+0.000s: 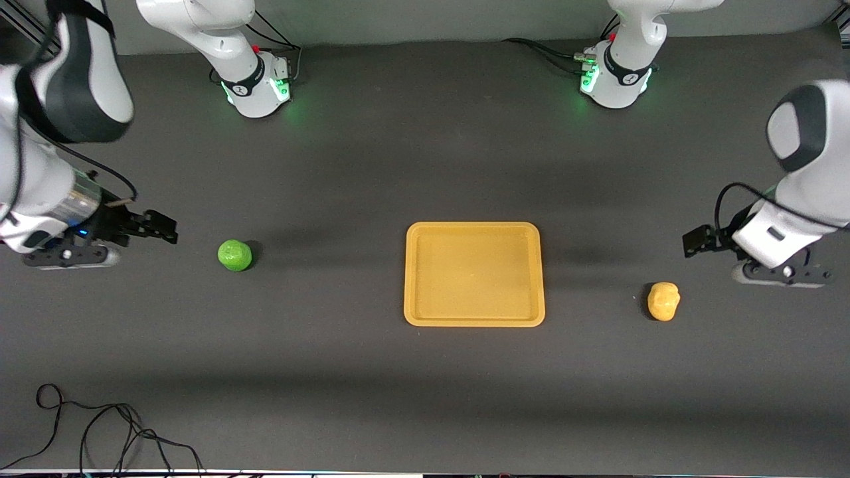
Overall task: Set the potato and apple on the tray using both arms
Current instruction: 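Reach the right gripper to the green apple while the left gripper reaches the potato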
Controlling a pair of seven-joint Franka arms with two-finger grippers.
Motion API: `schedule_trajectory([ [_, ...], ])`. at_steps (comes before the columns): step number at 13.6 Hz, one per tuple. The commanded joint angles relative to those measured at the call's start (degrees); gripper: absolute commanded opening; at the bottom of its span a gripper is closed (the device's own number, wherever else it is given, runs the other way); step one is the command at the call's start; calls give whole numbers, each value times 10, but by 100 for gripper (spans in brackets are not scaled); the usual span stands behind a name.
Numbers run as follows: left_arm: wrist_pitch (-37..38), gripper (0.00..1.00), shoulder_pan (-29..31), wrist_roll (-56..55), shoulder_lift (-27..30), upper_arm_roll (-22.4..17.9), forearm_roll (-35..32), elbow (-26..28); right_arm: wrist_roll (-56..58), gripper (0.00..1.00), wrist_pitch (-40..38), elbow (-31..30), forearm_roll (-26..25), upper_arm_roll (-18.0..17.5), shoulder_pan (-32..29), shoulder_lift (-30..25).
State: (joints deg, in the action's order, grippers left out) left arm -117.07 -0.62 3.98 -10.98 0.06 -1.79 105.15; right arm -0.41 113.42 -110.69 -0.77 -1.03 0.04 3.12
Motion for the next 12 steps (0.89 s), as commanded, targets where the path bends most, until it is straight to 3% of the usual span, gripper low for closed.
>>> schedule_trajectory([
  [1,-129,100,5,23,-58,1,-22,46,9,100,76,-81,1,7,4,0],
  [3,-215,100,4,22,-105,0,-22,65,10,100,92,-94,3,6,4,49],
  [7,-271,100,11,31,-161,0,-48,63,15,100,233,-180,2,7,6,78],
  [12,-301,100,12,31,-187,0,-49,66,9,98,269,-180,2,6,6,151],
])
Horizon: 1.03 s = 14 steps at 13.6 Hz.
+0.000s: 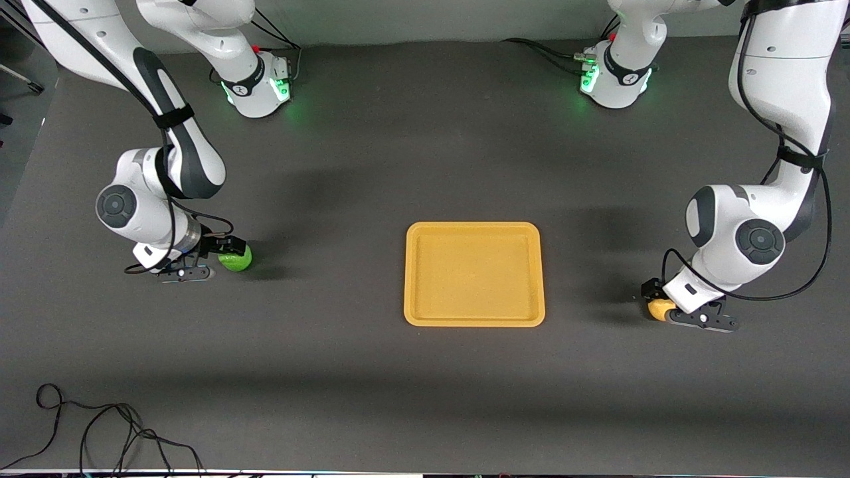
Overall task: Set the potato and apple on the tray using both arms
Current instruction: 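Close the right gripper on the apple while the left gripper grasps the potato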
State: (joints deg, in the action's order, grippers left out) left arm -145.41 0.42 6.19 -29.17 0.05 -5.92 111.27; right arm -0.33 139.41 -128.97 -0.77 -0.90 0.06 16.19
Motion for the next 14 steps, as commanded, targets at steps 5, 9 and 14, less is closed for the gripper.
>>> schedule_trajectory([
  [5,-33,82,3,8,-15,0,-8,4,10,93,6,0,-5,6,5,26],
  [9,-30,46,3,0,-12,0,-8,4,9,57,9,11,-5,6,5,32],
  [14,100,33,-14,-48,55,7,-3,-7,7,34,-40,25,-5,5,8,-15],
])
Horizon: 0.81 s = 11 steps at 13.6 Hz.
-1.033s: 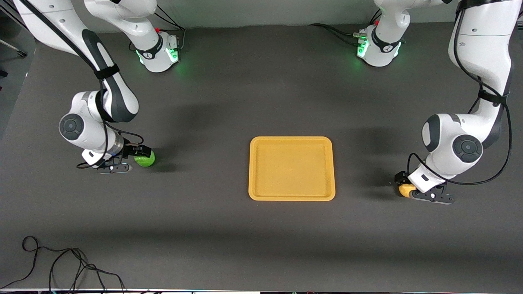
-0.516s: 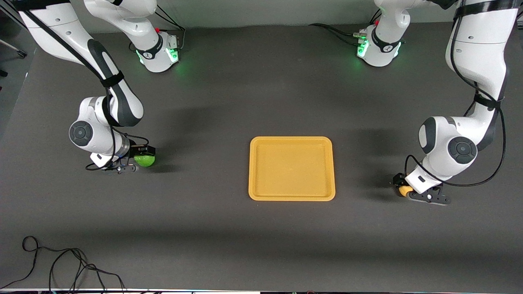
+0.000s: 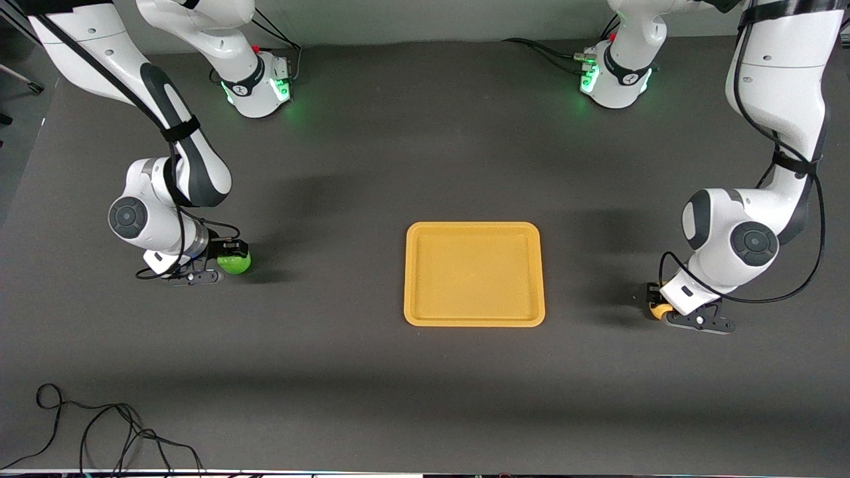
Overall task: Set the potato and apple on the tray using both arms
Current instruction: 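Close the right gripper on the apple while the left gripper grasps the potato, then carry the apple with the right gripper while the left gripper carries the potato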
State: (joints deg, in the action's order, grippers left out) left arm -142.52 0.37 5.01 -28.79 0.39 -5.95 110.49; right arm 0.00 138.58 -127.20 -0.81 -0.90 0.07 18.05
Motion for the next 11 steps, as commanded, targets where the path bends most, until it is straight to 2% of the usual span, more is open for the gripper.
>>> schedule_trajectory([
  [1,104,33,-32,-62,68,3,0,-6,4,34,-55,17,-4,4,12,-47],
  [4,224,33,-112,-197,92,3,1,-61,3,34,-101,41,-3,4,37,-82],
  [6,264,33,-156,-256,85,3,4,-90,-14,34,-120,63,-1,0,43,-86],
  [9,252,33,-204,-313,73,3,37,-92,-102,34,-162,115,1,1,115,-72],
  [11,207,33,-235,-362,46,3,37,-91,-161,34,-178,165,2,1,172,-44],
])
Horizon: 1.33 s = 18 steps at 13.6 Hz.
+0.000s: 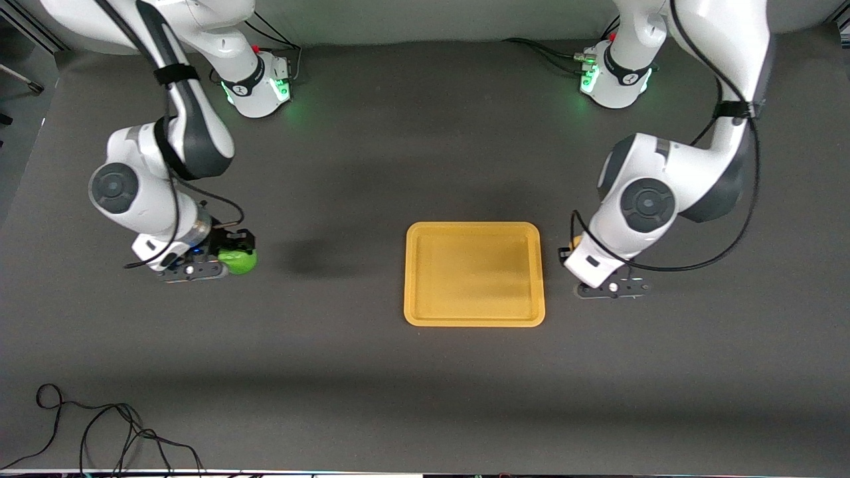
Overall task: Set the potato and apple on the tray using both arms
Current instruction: 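Carry the apple with the right gripper while the left gripper carries the potato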
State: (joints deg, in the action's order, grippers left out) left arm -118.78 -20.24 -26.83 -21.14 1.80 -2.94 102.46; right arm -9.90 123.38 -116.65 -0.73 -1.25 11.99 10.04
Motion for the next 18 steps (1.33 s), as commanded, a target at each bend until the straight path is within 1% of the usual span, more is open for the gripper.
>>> schedule_trajectory([
  [1,-56,33,-37,-72,-42,-11,7,-10,-106,34,-31,89,1,4,80,58],
  [3,-90,34,-42,-123,-60,-5,15,-11,-185,34,-40,149,2,5,134,102],
  [5,-115,34,-45,-135,-82,6,33,-15,-249,33,-40,199,3,4,169,142],
  [7,-129,35,-51,-161,-95,7,33,-15,-299,33,-40,247,3,4,200,179],
  [9,-131,35,-57,-169,-109,14,33,-16,-311,32,-36,269,4,4,210,197],
  [10,-142,36,-58,-171,-120,15,33,-20,-311,31,-32,270,8,4,213,200],
  [13,-146,42,-62,-190,-129,17,31,-20,-310,31,11,270,34,2,228,210],
  [14,-147,58,-63,-189,-130,17,27,-20,-309,31,18,271,35,3,232,214],
  [15,-149,92,-63,-187,-135,18,22,-22,-304,31,17,272,35,3,232,215],
  [16,-151,100,-63,-188,-135,17,22,-21,-307,31,17,273,34,3,232,216],
  [17,-143,100,-61,-183,-130,17,22,-22,-307,31,17,274,34,3,232,216],
  [18,-134,100,-57,-179,-117,17,22,-21,-304,27,12,282,31,3,232,218],
])
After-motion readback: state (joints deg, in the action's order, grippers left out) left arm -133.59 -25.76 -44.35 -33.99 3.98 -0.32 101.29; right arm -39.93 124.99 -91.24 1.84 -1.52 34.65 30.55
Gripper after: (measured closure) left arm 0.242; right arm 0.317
